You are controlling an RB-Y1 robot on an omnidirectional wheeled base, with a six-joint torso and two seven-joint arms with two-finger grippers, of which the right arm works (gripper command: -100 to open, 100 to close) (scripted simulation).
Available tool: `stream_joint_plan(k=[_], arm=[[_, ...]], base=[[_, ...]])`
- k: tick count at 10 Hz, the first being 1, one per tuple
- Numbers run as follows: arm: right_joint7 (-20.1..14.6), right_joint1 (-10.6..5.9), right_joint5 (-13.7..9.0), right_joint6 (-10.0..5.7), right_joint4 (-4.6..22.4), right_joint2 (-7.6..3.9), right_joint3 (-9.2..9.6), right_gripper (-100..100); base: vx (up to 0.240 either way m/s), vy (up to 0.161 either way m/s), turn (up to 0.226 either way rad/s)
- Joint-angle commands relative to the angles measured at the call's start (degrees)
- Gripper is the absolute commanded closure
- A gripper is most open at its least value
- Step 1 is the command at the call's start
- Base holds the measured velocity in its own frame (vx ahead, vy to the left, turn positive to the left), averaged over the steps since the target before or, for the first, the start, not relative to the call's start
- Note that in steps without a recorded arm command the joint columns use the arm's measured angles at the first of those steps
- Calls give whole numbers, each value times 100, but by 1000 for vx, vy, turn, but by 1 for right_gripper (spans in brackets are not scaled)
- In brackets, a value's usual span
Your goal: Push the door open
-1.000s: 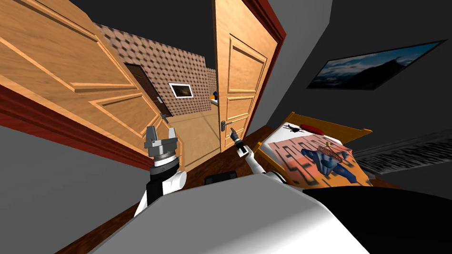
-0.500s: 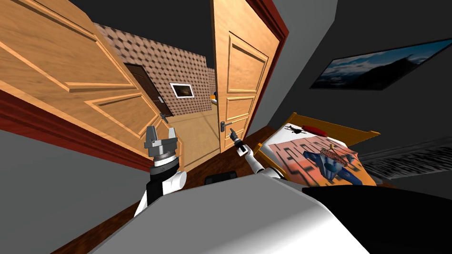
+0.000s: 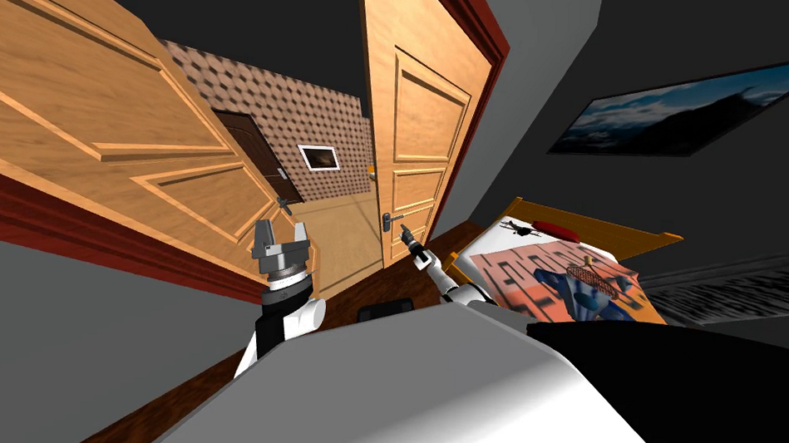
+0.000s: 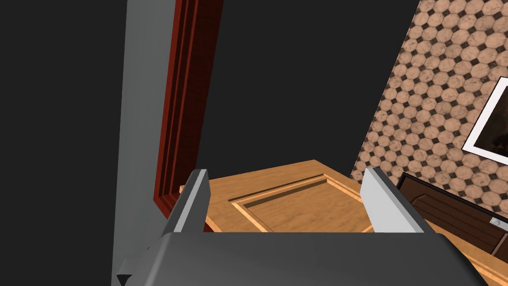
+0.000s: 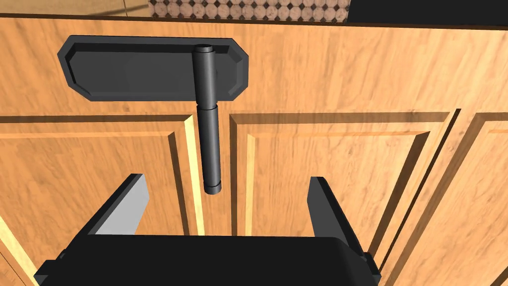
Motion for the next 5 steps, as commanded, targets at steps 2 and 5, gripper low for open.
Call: stream_joint_plan(k=[2,5], arm=[[-115,-278,69,-20,480,-34,18,-100],[-218,-495,124,-17,830,-72,38,-100]], base=[[40,-76,43],[36,-63,32]])
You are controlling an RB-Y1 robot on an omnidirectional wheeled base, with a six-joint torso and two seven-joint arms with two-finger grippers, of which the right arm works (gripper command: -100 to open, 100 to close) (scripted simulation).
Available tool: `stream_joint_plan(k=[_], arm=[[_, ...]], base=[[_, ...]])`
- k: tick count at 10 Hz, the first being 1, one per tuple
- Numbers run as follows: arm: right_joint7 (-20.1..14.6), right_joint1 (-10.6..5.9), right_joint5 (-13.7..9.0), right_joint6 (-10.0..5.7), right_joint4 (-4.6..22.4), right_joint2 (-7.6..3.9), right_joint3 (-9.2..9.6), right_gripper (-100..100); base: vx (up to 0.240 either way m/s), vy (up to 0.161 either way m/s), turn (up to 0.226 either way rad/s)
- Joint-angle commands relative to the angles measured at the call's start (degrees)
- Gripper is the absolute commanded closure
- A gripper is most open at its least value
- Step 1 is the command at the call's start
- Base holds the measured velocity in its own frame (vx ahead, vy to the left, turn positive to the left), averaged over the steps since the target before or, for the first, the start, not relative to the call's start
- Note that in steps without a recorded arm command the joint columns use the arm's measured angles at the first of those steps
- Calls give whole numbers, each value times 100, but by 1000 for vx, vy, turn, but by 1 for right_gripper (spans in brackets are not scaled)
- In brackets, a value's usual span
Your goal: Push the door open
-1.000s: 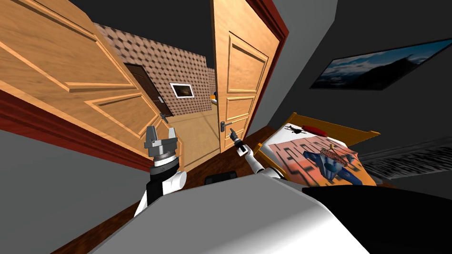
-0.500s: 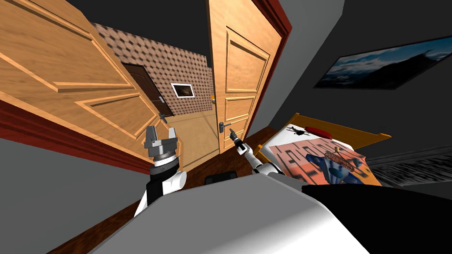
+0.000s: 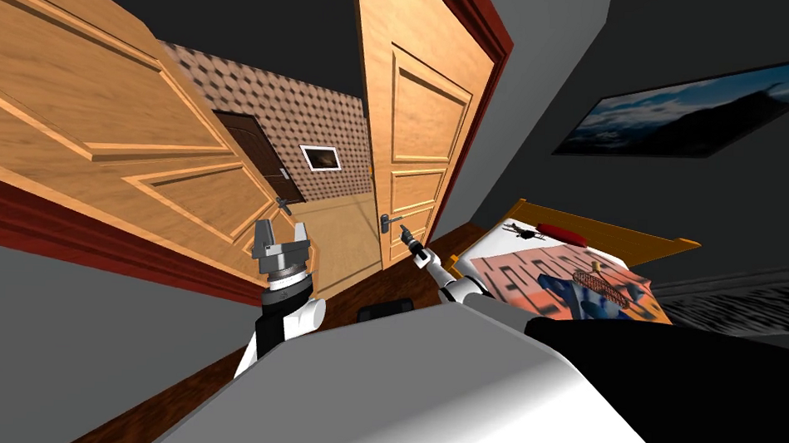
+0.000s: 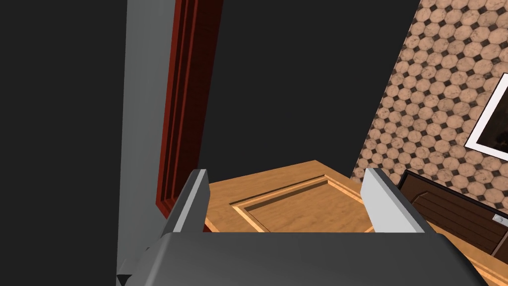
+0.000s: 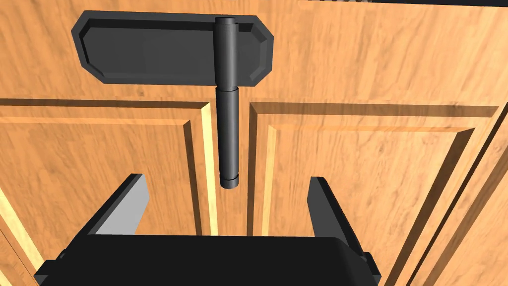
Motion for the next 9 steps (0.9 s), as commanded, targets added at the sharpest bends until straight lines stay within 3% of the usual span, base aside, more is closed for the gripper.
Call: stream_joint_plan(k=[1,4,9], arm=[[-27,-105,17,-20,179,-4,-3,-100],[-19,-127,9,-8,221,-4,-17,-100],[98,-151,-50,33,262,49,-95,-100]], base=[[30,-42,15],[52,-11,19],[191,62,36]])
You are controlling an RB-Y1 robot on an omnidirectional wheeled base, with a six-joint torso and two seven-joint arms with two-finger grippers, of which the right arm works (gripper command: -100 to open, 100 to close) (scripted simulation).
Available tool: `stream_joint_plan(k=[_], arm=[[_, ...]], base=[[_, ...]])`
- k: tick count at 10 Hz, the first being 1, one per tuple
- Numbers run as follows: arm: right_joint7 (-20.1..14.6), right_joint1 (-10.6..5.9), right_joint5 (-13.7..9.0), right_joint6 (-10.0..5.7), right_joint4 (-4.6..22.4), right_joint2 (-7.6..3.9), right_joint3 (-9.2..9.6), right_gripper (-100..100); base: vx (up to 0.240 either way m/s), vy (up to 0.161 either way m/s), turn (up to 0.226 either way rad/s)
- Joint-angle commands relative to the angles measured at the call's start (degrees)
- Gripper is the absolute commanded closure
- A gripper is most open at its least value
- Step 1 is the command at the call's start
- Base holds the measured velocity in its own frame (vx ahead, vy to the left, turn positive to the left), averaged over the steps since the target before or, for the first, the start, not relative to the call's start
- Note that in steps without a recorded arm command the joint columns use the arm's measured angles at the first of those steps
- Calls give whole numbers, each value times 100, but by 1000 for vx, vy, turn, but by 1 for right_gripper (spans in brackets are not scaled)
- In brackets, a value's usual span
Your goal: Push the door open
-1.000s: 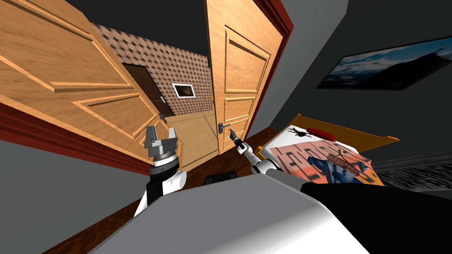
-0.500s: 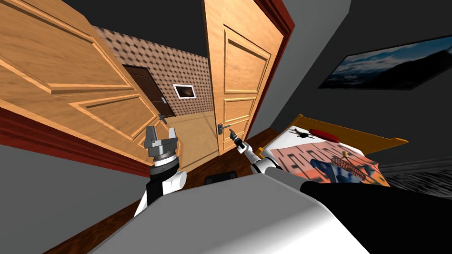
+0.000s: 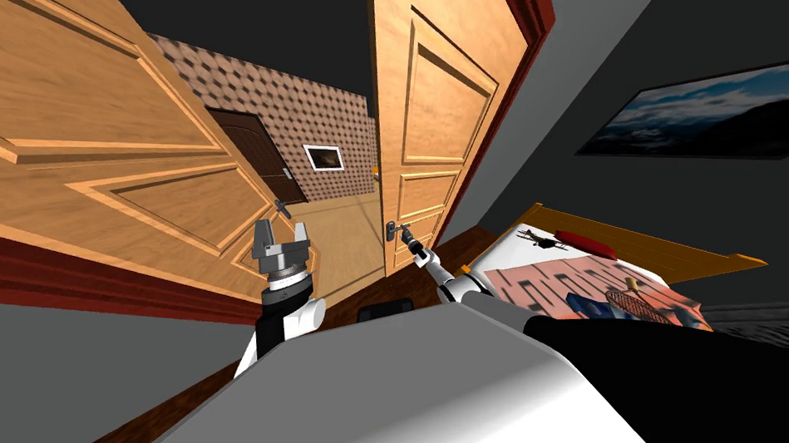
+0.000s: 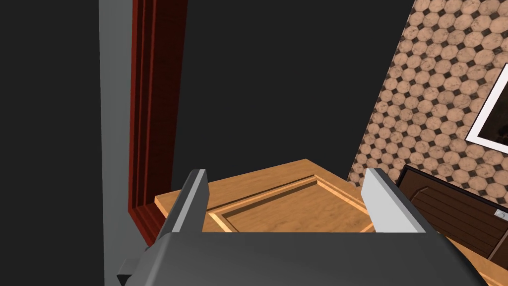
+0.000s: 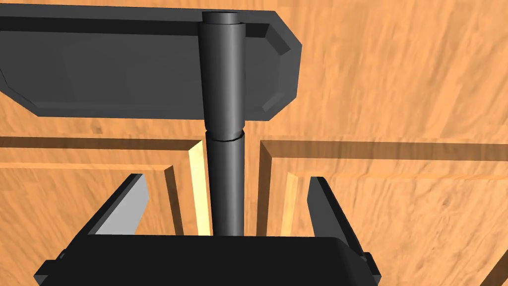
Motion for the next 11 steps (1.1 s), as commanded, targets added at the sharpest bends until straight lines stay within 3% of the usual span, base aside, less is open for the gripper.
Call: stream_joint_plan(k=[1,3,4,9,11], arm=[[38,-5,-19,18,8,16,-24,-100],[42,-6,-21,21,8,20,-27,-100],[42,-6,-21,21,8,20,-27,100],[42,-6,-21,21,8,20,-27,100],[122,-31,-76,45,5,5,-125,100]], base=[[207,79,28],[143,52,14],[-11,-3,-3],[-8,-5,6],[112,75,-32]])
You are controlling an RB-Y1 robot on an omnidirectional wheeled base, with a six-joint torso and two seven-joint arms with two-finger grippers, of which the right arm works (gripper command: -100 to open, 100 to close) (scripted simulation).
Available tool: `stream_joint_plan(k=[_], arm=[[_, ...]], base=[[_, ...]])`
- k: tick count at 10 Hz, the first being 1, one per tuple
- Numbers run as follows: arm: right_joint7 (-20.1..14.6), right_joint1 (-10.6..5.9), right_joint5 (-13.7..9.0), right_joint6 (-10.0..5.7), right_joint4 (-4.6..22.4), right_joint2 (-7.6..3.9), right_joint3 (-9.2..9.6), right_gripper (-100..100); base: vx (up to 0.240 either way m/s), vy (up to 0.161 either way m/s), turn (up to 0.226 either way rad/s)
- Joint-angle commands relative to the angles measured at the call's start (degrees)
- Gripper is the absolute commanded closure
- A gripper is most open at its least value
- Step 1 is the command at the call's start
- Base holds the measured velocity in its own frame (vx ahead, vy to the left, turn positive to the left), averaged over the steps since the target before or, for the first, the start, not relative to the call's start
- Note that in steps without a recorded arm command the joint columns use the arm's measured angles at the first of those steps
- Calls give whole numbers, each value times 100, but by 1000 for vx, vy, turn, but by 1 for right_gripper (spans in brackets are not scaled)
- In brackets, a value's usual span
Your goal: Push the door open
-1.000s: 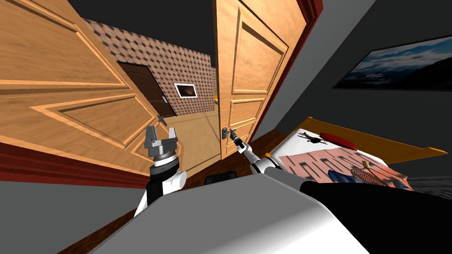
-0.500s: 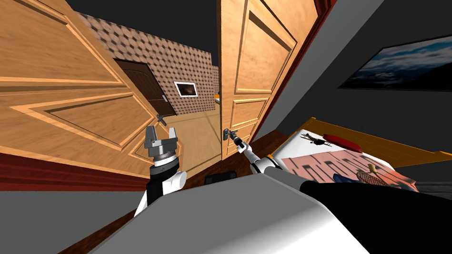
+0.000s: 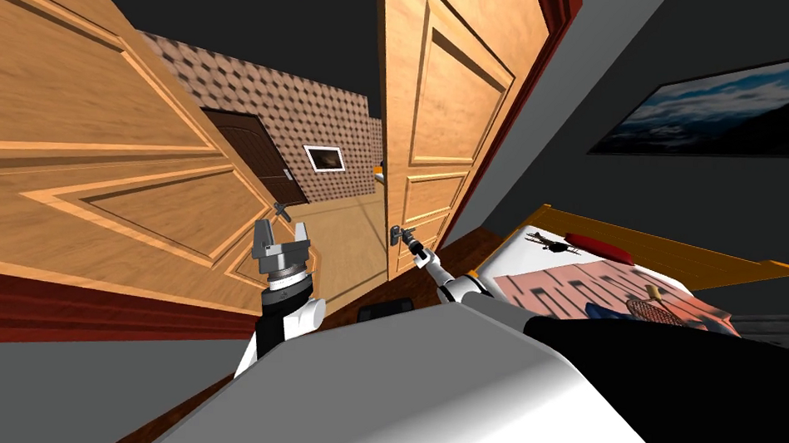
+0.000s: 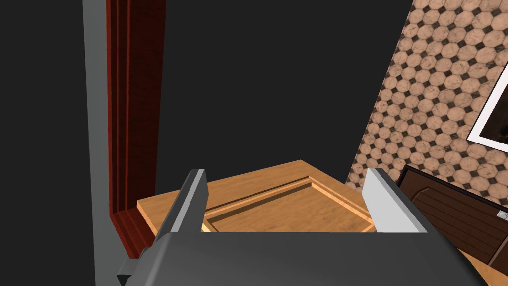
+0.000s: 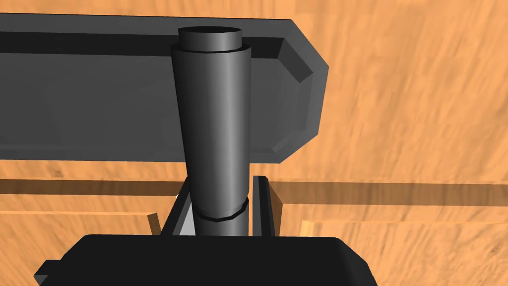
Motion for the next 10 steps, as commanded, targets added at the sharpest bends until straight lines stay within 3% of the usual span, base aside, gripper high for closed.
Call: stream_joint_plan(k=[1,5,10], arm=[[60,-75,-54,-23,37,-32,-101,100],[150,-66,-118,0,50,-46,-211,100],[381,-43,-280,60,84,-83,-494,100]], base=[[126,109,-51],[133,70,-13],[123,95,-44]])
